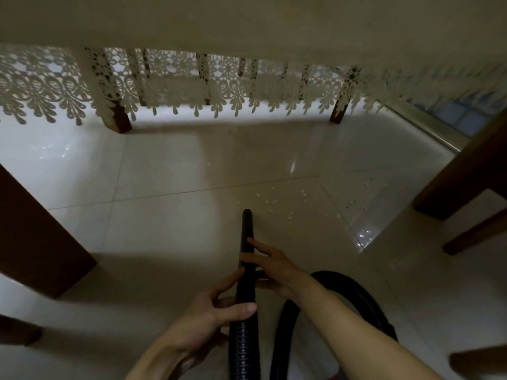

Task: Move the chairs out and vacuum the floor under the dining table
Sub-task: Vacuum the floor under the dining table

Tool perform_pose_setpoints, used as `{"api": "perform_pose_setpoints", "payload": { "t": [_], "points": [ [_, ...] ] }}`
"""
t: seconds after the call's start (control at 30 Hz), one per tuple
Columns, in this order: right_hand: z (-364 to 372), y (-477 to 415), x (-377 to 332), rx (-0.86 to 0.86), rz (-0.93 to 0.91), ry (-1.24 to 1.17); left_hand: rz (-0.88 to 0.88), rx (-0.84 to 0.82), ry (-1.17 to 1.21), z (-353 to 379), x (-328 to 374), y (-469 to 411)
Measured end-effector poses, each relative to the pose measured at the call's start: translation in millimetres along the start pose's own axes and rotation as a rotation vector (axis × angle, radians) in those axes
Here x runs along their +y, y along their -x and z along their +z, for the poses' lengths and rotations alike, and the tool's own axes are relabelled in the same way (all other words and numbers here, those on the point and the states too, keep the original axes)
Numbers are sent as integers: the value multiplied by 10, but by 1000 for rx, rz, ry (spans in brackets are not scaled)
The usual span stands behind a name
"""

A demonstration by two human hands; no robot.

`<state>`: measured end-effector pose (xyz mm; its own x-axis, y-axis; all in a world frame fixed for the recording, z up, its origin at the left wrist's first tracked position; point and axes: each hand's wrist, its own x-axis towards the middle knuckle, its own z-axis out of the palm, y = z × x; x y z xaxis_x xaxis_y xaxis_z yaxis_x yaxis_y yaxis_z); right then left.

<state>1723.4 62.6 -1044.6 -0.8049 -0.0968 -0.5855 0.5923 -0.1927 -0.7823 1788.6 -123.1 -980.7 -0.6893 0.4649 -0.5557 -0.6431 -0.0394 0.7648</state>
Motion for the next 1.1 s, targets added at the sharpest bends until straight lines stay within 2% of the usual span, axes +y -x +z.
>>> {"api": "perform_pose_setpoints", "payload": {
  "t": [0.37, 0.73, 1.1],
  "points": [
    [-64, -30, -87, 21, -7, -6, 12, 1, 39, 25, -25, -135],
    [115, -398, -267, -60, 20, 29, 47, 38, 82, -209, 96, -312],
    [-418, -608, -421, 5, 19, -107, -62, 1, -17, 50, 364, -881]
  ]
}}
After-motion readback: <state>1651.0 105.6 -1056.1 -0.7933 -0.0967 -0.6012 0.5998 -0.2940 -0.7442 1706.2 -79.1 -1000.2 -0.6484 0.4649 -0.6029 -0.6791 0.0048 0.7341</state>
